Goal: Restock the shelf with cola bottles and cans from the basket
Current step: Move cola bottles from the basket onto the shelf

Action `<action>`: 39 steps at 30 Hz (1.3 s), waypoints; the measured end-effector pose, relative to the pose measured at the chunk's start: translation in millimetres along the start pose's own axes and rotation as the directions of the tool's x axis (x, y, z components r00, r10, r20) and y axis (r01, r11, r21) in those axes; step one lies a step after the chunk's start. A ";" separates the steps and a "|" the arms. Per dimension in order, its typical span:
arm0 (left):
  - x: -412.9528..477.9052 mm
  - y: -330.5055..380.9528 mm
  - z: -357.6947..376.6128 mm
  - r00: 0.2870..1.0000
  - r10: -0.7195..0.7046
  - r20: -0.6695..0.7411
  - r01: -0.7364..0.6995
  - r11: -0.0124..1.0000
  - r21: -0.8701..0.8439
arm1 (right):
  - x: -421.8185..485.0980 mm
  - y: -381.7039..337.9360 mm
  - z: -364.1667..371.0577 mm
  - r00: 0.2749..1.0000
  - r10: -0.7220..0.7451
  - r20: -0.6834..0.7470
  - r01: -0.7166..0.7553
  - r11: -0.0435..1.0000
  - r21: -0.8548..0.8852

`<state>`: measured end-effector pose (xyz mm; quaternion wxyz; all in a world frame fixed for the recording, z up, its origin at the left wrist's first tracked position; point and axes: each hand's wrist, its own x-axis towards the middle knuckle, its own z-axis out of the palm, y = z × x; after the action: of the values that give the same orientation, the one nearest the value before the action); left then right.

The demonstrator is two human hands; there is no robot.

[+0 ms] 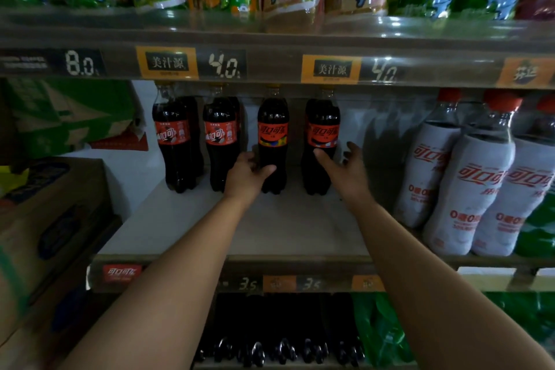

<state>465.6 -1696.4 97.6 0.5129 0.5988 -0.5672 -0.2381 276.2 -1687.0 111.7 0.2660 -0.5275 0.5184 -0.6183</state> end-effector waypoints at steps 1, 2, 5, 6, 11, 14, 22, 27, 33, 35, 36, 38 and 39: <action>-6.9 2.1 -2.9 0.999 0.000 -0.051 0.000 1.000 0.002 | -4.8 -1.1 0.0 0.997 -0.026 -0.070 0.026 1.000 -0.003; -12.9 3.9 -5.2 0.995 0.003 -0.095 -0.004 1.000 -0.012 | -9.0 -2.4 0.7 0.992 -0.037 -0.124 0.037 0.999 0.000; -38.0 10.1 -15.4 0.987 0.060 -0.147 -0.071 0.995 -0.074 | -28.9 -9.7 4.0 0.986 0.007 -0.166 -0.004 1.000 0.019; -46.3 11.7 -19.8 0.984 0.080 -0.162 -0.095 0.992 -0.085 | -36.9 -11.6 5.5 0.987 0.011 -0.157 -0.007 1.000 0.028; -97.6 16.4 -49.2 0.953 0.108 -0.285 -0.138 0.987 -0.088 | -90.4 -27.9 4.1 0.996 -0.037 -0.076 0.038 0.999 0.005; -132.6 17.3 -67.1 0.943 0.102 -0.317 -0.138 0.986 -0.092 | -128.1 -43.7 -4.5 0.998 -0.047 -0.043 0.047 0.999 -0.009; -248.6 -3.7 -116.6 0.949 0.099 -0.299 -0.168 0.962 -0.214 | -267.0 -63.5 -23.0 1.000 -0.022 0.010 0.022 1.000 0.018; -343.0 -20.2 -158.2 0.980 0.051 -0.190 -0.098 0.965 -0.242 | -374.0 -73.4 -42.2 0.995 0.095 -0.034 -0.092 0.992 0.086; -452.8 -13.4 -201.8 0.993 -0.007 -0.117 -0.029 0.951 -0.307 | -490.9 -100.0 -70.0 0.981 0.195 -0.015 -0.190 0.967 0.168; -486.9 -7.4 -214.8 0.995 -0.013 -0.103 -0.020 0.947 -0.320 | -525.5 -112.4 -81.4 0.980 0.197 0.003 -0.193 0.957 0.215; -504.1 -3.6 -221.4 0.996 -0.009 -0.090 -0.020 0.948 -0.318 | -541.8 -118.4 -87.4 0.982 0.191 0.013 -0.189 0.955 0.230; -543.5 6.0 -236.3 0.998 0.014 -0.068 -0.034 0.951 -0.308 | -577.6 -132.6 -103.2 0.984 0.172 0.037 -0.176 0.955 0.239; -558.3 8.8 -241.9 0.998 0.015 -0.059 -0.032 0.951 -0.309 | -590.4 -137.6 -108.6 0.984 0.169 0.048 -0.176 0.954 0.244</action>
<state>535.7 -1096.1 27.0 0.6189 0.5108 -0.5152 -0.3009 383.6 -1086.6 26.4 0.3893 -0.4511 0.4779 -0.6453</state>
